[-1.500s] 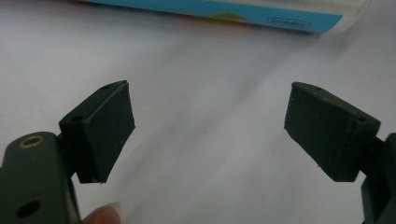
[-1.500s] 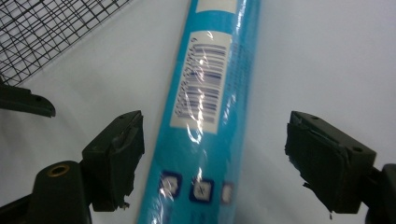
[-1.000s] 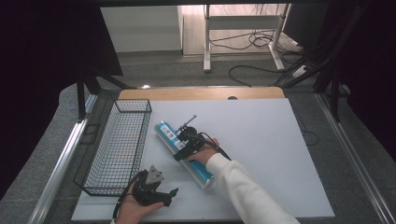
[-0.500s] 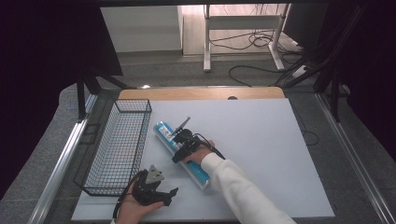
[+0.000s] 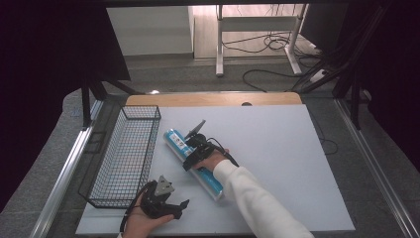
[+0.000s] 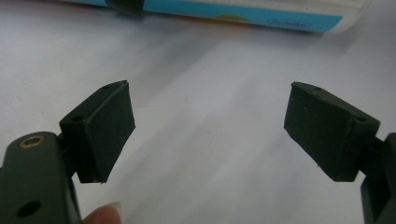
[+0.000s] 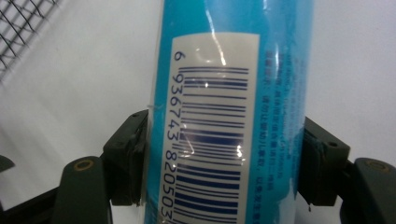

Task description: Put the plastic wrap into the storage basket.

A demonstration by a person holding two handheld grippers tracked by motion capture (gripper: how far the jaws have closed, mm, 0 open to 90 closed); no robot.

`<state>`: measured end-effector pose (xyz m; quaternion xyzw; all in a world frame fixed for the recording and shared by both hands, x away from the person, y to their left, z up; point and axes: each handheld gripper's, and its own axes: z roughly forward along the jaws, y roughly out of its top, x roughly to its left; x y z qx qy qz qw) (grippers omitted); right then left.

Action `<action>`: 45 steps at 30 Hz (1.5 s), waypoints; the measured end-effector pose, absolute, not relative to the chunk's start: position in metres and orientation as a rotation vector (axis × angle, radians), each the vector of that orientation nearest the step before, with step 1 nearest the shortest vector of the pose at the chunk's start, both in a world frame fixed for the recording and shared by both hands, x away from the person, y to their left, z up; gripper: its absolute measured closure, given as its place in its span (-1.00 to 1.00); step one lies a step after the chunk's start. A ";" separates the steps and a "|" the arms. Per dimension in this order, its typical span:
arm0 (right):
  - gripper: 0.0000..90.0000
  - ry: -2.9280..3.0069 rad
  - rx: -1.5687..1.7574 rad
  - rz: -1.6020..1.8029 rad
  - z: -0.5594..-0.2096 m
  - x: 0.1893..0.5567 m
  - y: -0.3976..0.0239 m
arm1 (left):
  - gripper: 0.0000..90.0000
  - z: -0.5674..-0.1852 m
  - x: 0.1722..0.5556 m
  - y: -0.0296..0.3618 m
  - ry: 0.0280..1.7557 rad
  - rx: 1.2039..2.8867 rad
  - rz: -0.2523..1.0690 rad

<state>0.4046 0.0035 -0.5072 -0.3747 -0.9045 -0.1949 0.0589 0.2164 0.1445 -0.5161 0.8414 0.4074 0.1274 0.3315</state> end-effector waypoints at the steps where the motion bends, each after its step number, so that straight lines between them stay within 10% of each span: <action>1: -0.29 -2.736 -1.130 -0.586 -0.507 0.405 0.003 | -0.64 -0.516 0.217 0.145 1.065 2.197 0.333; 45: -0.28 -2.505 -1.316 -0.968 -0.441 0.383 -0.129 | -0.65 -0.515 0.218 0.138 1.057 2.194 0.321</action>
